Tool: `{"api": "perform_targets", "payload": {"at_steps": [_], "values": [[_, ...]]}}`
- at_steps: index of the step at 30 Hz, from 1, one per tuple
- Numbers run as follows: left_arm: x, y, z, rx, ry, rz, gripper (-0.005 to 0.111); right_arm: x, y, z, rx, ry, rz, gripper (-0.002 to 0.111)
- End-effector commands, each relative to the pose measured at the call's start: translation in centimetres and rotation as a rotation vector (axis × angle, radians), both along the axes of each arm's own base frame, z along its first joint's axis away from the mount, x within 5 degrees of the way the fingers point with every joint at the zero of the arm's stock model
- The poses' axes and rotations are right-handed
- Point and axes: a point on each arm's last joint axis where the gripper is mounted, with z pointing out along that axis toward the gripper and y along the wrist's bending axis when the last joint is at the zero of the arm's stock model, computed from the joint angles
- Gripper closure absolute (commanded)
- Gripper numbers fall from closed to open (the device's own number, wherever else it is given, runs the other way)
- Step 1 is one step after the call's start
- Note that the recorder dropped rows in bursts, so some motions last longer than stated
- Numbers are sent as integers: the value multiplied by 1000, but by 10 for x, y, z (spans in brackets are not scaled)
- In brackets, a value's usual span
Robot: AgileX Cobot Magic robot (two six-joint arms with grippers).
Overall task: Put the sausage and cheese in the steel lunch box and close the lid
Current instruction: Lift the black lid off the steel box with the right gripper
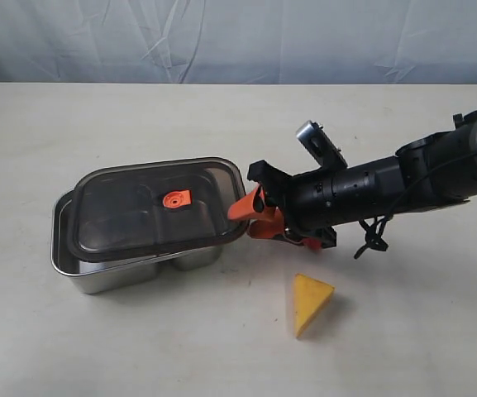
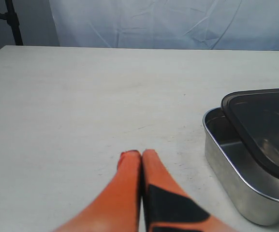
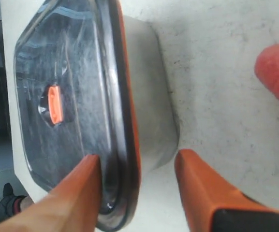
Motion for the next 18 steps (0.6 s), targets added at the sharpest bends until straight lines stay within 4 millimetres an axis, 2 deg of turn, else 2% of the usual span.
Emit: {"api": "perform_targets", "payload": {"at_steps": [1, 4, 5, 6, 13, 18], "values": [[0, 0, 1, 5, -15, 3, 107, -1, 3, 3, 42, 5, 24, 75], [0, 0, 1, 5, -15, 3, 107, 0, 4, 6, 56, 0, 30, 91], [0, 0, 1, 5, -15, 3, 107, -1, 6, 8, 80, 4, 45, 102], [0, 0, 1, 5, -15, 3, 107, -1, 7, 9, 92, 5, 52, 108], [0, 0, 1, 5, -15, 3, 107, -5, 13, 21, 203, 8, 130, 109], [0, 0, 1, 5, -15, 3, 107, -12, 14, 40, 305, -72, 228, 109]]}}
